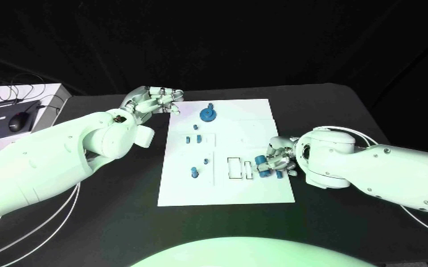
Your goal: Assemble the parts on the task board
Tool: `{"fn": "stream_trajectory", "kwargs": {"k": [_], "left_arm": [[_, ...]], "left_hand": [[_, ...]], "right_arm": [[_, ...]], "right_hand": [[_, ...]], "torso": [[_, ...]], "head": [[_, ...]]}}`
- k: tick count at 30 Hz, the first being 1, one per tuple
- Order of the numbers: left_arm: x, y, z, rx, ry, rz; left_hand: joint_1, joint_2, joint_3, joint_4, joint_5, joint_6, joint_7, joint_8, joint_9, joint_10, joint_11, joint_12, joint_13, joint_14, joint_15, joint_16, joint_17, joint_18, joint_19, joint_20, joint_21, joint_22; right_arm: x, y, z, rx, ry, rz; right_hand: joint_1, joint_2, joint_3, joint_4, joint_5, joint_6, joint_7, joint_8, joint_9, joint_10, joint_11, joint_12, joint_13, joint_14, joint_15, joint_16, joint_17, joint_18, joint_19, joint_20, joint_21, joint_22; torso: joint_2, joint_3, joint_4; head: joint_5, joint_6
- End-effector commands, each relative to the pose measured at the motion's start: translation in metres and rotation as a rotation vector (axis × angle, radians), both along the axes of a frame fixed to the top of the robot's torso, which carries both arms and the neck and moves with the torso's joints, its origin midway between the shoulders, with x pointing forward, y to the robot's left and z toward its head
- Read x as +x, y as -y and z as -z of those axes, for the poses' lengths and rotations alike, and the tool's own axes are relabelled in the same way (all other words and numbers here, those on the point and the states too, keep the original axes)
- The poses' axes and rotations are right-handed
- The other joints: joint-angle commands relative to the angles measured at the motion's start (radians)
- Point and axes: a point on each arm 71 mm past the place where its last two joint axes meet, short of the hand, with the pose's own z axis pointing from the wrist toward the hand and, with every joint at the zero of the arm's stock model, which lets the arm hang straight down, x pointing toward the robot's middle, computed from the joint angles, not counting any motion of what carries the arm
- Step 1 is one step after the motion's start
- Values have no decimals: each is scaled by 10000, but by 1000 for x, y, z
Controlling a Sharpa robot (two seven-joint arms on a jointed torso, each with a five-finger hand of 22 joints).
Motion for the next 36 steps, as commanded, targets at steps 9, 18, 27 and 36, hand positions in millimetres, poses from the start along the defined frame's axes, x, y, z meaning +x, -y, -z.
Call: {"fn": "stream_trajectory", "kwargs": {"k": [9, 18, 27, 36], "left_arm": [[-1, 2, 0, -106, -74, 222], [-1, 2, 0, -104, -88, 232], [-1, 2, 0, -111, -111, 283], [-1, 2, 0, -104, -134, 313]], "left_hand": [[72, 17, 23, 37, 37, -50, 6, -18, -2, -40, 7, 47, -7, -7, 69, -44, -11, -46, 66, 28, -56, -9], [80, 12, 35, 32, 40, -43, 5, -19, -3, -35, 6, 43, -7, -5, 68, -40, -11, -52, 58, 21, -36, -7], [84, 11, 40, 24, 41, -30, -1, -16, -1, -34, 5, 40, -7, -9, 68, -41, -12, -53, 52, 20, -28, -8], [84, 11, 40, 24, 41, -30, -1, -16, -1, -34, 5, 40, -7, -9, 68, -41, -12, -53, 52, 20, -28, -8]], "right_arm": [[-5, -4, -2, 1311, -734, 979], [-4, -12, -20, 1939, -877, 1094], [-4, -29, -23, 2250, -1133, 893], [-6, -44, -11, 2269, -1350, 747]], "right_hand": [[-223, -137, 1226, -1239, -14, -77, -203, 85, 4, -6, -90, 23, -14, 35, 5, -20, 10, -84, 406, -61, 1, 583], [-262, -117, 1116, -1240, -100, -68, -199, 82, -12, -4, -87, 36, -17, 39, 6, 4, 43, -92, 408, -67, 59, 592], [-271, -86, 1060, -1220, -161, -74, -193, 74, -21, -20, -82, 24, -28, 38, 10, 6, 50, -92, 399, -63, 67, 594], [-273, -47, 1020, -1199, -218, -89, -183, 70, -23, -45, -74, 5, -44, 30, 16, -10, 36, -89, 385, -58, 18, 586]], "torso": [[4, -7, 4], [-12, -10, -8], [2, -16, 8], [9, -13, 23]], "head": [[31, 11], [63, 17], [33, 27], [73, 18]]}}
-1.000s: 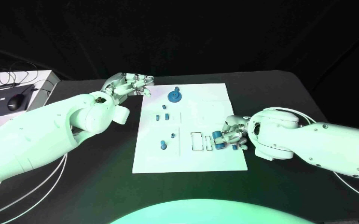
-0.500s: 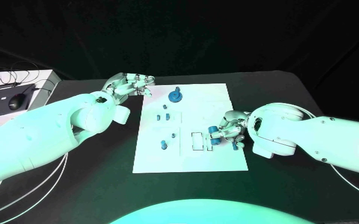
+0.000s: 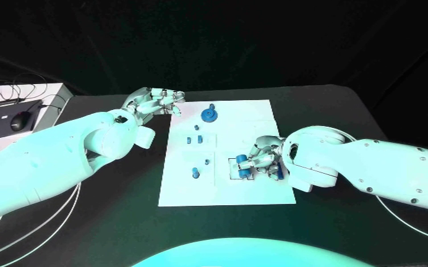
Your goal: Assemble the parts on the task board
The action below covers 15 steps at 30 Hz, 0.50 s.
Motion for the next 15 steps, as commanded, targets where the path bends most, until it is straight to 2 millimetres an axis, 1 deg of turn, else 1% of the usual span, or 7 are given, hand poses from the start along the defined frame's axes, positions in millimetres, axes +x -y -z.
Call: {"fn": "stream_trajectory", "kwargs": {"k": [1, 4, 7, 15], "left_arm": [[-1, 2, -1, -113, -10, 204], [-1, 2, -1, -108, -13, 204], [-1, 2, -1, -110, -22, 221], [-1, 2, 0, -116, -40, 270]], "left_hand": [[84, 11, 41, 25, 41, -30, -1, -16, -2, -34, 4, 40, -8, -9, 68, -41, -14, -54, 52, 20, -28, -10], [84, 11, 41, 25, 41, -30, -1, -16, -2, -34, 4, 40, -8, -9, 68, -41, -14, -54, 52, 20, -28, -10], [84, 11, 41, 25, 41, -30, -1, -16, -2, -34, 4, 40, -8, -9, 68, -41, -14, -54, 52, 20, -28, -10], [84, 11, 41, 25, 41, -30, -1, -16, -2, -34, 4, 40, -8, -9, 68, -41, -14, -54, 52, 20, -28, -10]], "right_arm": [[0, -3, 3, 105, -76, 32], [0, -5, 4, 86, -67, -5], [0, -7, 5, 58, -49, -53], [3, -8, 7, -75, 153, -61]], "right_hand": [[-29, 106, 693, -768, -70, 29, 8, 58, 16, -21, -30, 3, -10, 33, 16, -11, -5, -87, 383, -57, 15, 580], [-29, 106, 693, -768, -70, 29, 8, 58, 16, -21, -30, 3, -10, 33, 16, -11, -5, -87, 383, -57, 15, 580], [-26, 118, 679, -765, -89, 30, 8, 57, 14, -20, -29, 10, -9, 34, 17, -11, -4, -86, 383, -56, 21, 581], [-26, 142, 671, -755, -105, 30, 8, 55, 11, -21, -29, 12, -13, 33, 17, -18, -10, -86, 382, -55, 27, 581]], "torso": [[8, 6, 6], [4, 6, -14], [4, 3, -21], [6, 5, -6]], "head": [[23, -20], [32, -24], [35, -24], [33, -26]]}}
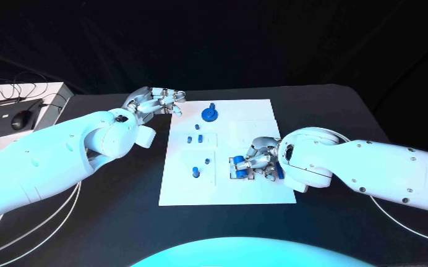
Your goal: Assemble the parts on the task board
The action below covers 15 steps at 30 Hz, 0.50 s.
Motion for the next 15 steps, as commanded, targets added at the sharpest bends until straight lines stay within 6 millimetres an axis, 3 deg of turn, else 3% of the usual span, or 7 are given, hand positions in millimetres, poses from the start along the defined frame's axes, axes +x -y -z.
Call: {"fn": "stream_trajectory", "kwargs": {"k": [1, 15], "left_arm": [[-1, 3, -1, -116, -2, 220], [-1, 1, 0, -93, -38, 239]], "left_hand": [[84, 11, 40, 25, 41, -30, -1, -16, -1, -34, 4, 40, -7, -9, 68, -41, -15, -53, 52, 20, -27, -10], [66, 11, 38, 24, 42, -31, 3, -18, -2, -36, 7, 34, -7, -8, 70, -42, -18, -54, 43, 19, -1, -21]], "right_arm": [[2, 1, 0, -94, 219, -9], [3, -2, 9, -194, 54, -56]], "right_hand": [[27, 121, 457, -552, -59, 32, 6, 32, 4, -24, -30, 5, -20, 31, 19, -25, -15, -85, 377, -54, 2, 578], [33, 132, 364, -524, -368, 32, 25, -1, -36, -47, -15, -30, -59, 31, 29, -34, -14, -77, 368, -44, -31, 571]], "torso": [[1, 0, 7], [8, 8, 7]], "head": [[-3, -2], [73, -31]]}}
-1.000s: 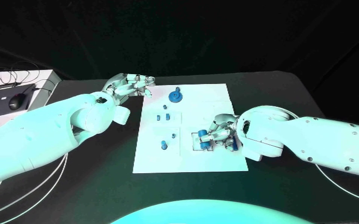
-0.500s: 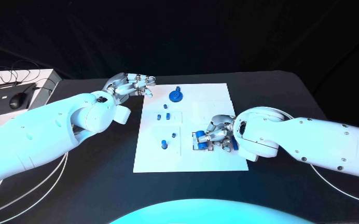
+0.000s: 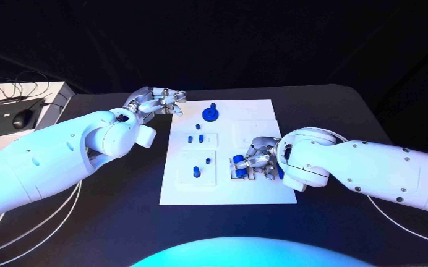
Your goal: Assemble the parts on the task board
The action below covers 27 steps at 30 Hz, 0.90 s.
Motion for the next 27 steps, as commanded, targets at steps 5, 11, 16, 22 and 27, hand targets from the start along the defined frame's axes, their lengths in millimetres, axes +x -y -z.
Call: {"fn": "stream_trajectory", "kwargs": {"k": [5, 11, 16, 22, 27], "left_arm": [[-1, 1, -1, -88, -8, 196], [-1, 1, -1, -82, -12, 201], [-1, 1, -1, -77, -17, 199], [-1, 1, -1, -76, -28, 210], [-2, 2, 0, -35, -61, 364]], "left_hand": [[66, 11, 38, 24, 42, -31, 3, -18, -2, -36, 7, 34, -7, -8, 70, -42, -9, -55, 44, 18, -1, -9], [54, 13, 31, 35, 42, -35, 7, -19, -3, -36, 8, 34, -7, -3, 70, -39, -9, -57, 41, 18, 3, -21], [54, 13, 31, 35, 42, -35, 7, -19, -3, -36, 8, 34, -7, -3, 70, -39, -9, -57, 41, 18, 3, -21], [54, 13, 31, 35, 42, -35, 7, -19, -3, -36, 8, 34, -7, -3, 70, -39, -9, -57, 41, 18, 3, -21], [183, 145, 176, -4, 144, -20, 9, -19, -3, -41, 2, 24, -11, -15, 56, -44, -12, -49, 39, 1, 23, -18]], "right_arm": [[-2, 0, 5, -102, -49, -113], [-2, -1, 5, -125, -33, -139], [-1, 0, 5, -118, 91, -51], [0, -1, 4, -107, 143, -18], [1, 0, 4, -83, 198, 46]], "right_hand": [[19, 123, 393, -462, -143, 36, 22, -46, -2, -55, -18, -39, -26, 30, 32, -37, -6, -76, 369, -42, -30, 574], [-3, 117, 326, -440, -351, 29, 34, -57, -13, -68, -8, -55, -44, 28, 39, -48, -13, -72, 363, -36, -68, 566], [-99, 110, 163, -308, -1259, 24, 50, -61, -15, -104, 9, -114, -93, 30, 54, -52, -6, -64, 360, -22, -73, 565], [-153, 79, 6, -147, -2118, 30, 66, -91, -52, -124, 24, -163, -142, 29, 64, -57, 6, -56, 357, -12, -70, 568], [-248, -235, -98, 148, -3190, 17, 96, -129, -91, -205, 58, -289, -238, 19, 83, -89, -10, -42, 344, 9, -135, 556]], "torso": [[-6, 1, -12], [-9, 6, -12], [0, 7, -11], [1, 8, -15], [-14, 6, -11]], "head": [[43, -32], [64, -37], [58, -22], [54, -27], [69, -29]]}}
